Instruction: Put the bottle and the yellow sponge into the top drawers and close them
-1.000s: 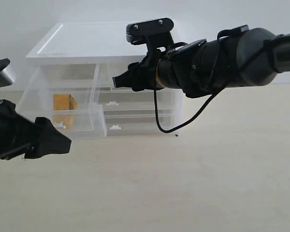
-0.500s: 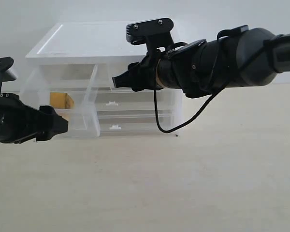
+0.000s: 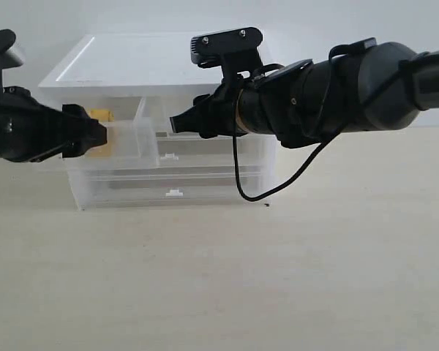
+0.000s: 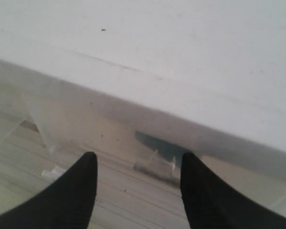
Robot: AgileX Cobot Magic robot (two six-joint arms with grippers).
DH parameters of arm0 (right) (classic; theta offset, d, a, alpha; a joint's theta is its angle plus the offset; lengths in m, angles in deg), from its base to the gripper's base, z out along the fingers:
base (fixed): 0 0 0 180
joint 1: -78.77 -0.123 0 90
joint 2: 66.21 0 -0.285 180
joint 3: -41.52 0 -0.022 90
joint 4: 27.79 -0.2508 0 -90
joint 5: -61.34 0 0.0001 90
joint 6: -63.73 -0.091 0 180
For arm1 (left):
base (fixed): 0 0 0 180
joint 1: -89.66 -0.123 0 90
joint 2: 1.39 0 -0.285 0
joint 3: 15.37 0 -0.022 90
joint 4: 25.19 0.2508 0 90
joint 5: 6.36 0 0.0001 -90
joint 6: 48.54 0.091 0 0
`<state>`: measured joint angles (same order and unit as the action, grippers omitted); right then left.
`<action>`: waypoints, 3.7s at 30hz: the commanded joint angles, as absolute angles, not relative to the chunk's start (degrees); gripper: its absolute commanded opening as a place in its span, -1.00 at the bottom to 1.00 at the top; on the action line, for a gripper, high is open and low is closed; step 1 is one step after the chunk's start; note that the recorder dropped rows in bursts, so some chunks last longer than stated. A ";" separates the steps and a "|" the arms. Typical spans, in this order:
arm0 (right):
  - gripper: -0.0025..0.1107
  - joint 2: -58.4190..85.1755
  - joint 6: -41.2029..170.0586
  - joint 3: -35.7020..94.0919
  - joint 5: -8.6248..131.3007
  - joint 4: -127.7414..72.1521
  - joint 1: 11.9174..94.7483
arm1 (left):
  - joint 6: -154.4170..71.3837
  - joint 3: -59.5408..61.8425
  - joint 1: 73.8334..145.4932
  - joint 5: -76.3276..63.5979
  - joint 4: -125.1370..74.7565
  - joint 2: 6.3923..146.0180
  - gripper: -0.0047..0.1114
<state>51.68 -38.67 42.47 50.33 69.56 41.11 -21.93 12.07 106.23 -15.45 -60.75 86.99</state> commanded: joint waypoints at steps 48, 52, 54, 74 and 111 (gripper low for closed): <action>-0.10 53.48 -36.55 44.29 55.81 72.15 41.68 | -17.87 0.32 106.37 -14.77 -59.60 100.28 0.17; -0.10 53.48 -36.55 44.29 55.92 72.15 41.68 | -17.87 -3.17 106.37 -14.01 -59.60 102.35 0.17; -0.10 53.48 -36.55 44.29 55.92 72.15 41.68 | -17.87 -4.93 106.37 -14.01 -59.76 103.75 0.17; -0.10 53.26 -36.08 44.29 55.61 72.15 41.68 | -18.84 -9.08 106.27 -26.80 -56.91 101.19 0.12; -0.96 7.04 -44.32 -1.57 58.30 71.53 41.58 | 37.77 45.02 106.27 -33.87 -125.14 49.51 -0.85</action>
<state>10.43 -43.77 0.93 58.37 71.24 41.58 35.42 42.66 106.29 -33.24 -122.79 52.08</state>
